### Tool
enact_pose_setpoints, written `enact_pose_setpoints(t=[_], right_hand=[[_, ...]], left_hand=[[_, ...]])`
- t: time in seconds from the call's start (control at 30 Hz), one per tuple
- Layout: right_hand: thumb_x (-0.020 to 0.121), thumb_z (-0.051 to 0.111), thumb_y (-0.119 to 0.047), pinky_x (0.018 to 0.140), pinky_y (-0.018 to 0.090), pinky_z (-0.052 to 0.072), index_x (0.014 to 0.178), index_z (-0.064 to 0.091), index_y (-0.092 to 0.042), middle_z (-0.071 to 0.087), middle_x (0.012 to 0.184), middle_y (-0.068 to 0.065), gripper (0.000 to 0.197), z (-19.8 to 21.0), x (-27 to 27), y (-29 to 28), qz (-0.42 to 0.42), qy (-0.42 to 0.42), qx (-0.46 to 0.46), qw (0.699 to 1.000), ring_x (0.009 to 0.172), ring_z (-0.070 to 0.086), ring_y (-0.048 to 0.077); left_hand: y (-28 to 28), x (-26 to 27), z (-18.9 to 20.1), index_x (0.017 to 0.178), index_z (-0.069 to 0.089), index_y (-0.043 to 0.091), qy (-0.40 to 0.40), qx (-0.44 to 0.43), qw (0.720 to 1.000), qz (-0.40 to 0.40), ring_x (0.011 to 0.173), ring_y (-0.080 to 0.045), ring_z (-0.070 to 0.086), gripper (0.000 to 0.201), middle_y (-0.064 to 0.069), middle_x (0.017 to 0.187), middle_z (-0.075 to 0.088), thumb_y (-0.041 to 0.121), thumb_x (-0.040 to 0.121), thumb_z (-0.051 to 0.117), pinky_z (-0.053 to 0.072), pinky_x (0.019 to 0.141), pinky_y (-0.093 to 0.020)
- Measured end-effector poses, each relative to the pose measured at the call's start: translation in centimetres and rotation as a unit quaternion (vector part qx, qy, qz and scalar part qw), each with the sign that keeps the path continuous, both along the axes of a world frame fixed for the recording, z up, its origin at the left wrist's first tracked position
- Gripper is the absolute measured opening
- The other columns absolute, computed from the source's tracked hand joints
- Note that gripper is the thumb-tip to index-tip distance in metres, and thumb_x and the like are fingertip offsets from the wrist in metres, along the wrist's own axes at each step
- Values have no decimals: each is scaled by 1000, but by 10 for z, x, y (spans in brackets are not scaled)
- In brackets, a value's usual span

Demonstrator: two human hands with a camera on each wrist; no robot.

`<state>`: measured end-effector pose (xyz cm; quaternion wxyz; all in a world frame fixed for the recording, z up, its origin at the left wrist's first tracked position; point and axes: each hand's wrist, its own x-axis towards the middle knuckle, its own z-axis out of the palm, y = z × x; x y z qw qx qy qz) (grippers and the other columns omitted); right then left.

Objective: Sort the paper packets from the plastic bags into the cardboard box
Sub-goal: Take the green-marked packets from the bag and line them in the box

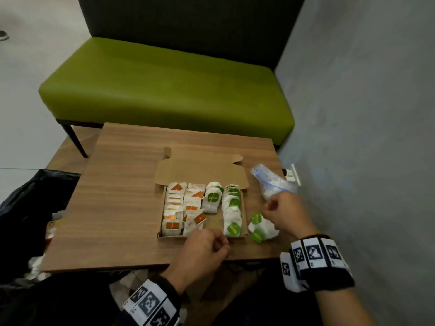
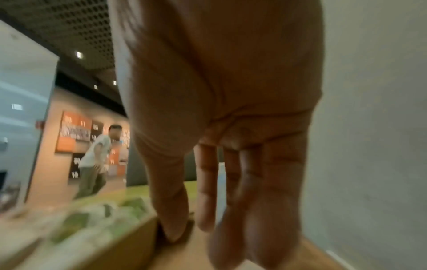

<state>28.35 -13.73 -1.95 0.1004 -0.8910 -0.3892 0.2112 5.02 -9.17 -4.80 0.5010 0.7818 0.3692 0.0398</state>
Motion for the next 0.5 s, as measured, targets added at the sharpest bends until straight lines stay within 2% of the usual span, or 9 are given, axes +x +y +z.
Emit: enact_pose_setpoints(t=[0.07,0.1,0.27,0.4,0.5], right_hand=[[75,77,-32,85,39,56,88,67,-24,68,99,0,19,-9,17,-15,2,-15,-109,994,92,65,19],[73,78,-37,89,39,54,95,66,-26,66,106,0,28,-14,21,-19,2,-9,-122,992,97,63,19],[74,78,-50,92,39,52,113,62,-25,61,110,-2,50,-26,14,-13,23,4,-101,995,106,61,20],[74,82,-35,92,37,51,112,63,-25,62,115,-1,44,-36,12,-15,10,7,-87,996,107,60,19],[70,82,-40,90,40,53,100,60,-33,65,108,-4,38,-40,13,-21,-24,40,-53,998,100,62,17]], left_hand=[[-2,6,2,100,69,29,0,2,1000,-2,80,2,62,9,12,86,68,29,94,63,49,67,-9],[-3,10,3,99,69,28,-1,2,1000,-6,79,1,63,8,12,85,67,28,94,63,49,66,-10],[-9,23,8,94,66,32,-5,17,999,-28,78,3,62,5,13,84,66,28,94,63,49,66,-9],[-12,22,11,96,67,31,-2,25,999,-31,74,5,61,6,14,82,65,28,95,62,46,62,-8],[-11,20,10,94,67,32,3,32,999,-32,73,5,60,6,14,80,65,29,94,62,45,60,-8]])
